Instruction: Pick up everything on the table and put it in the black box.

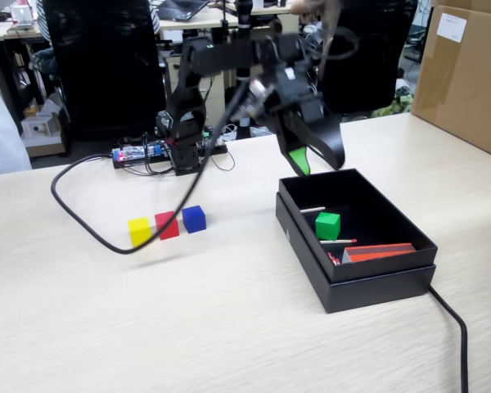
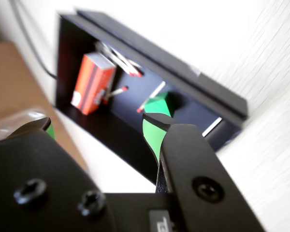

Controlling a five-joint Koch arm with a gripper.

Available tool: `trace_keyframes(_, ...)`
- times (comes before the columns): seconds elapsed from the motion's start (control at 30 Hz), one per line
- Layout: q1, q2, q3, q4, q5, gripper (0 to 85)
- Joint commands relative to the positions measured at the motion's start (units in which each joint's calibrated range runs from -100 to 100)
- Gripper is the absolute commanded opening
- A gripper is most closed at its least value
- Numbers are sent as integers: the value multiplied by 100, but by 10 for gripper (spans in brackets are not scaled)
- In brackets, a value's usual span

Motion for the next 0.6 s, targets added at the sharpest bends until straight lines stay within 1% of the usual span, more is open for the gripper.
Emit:
trace_keyframes(0.0, -234, -1357, -118, -24, -317, 384)
trace_keyframes(0.1, -786, -2585, -1424, -24, -679, 386)
trace_keyframes(0.2, -1270, -3078, -2611, -15, -991, 447)
trace_keyframes(0.27, -1553, -3124, -3310, -15, -1138, 455)
trace_keyframes(0.37, -1871, -2918, -3999, -15, -1280, 477)
trace_keyframes(0.57, -2168, -2252, -4443, 80, -1382, 479)
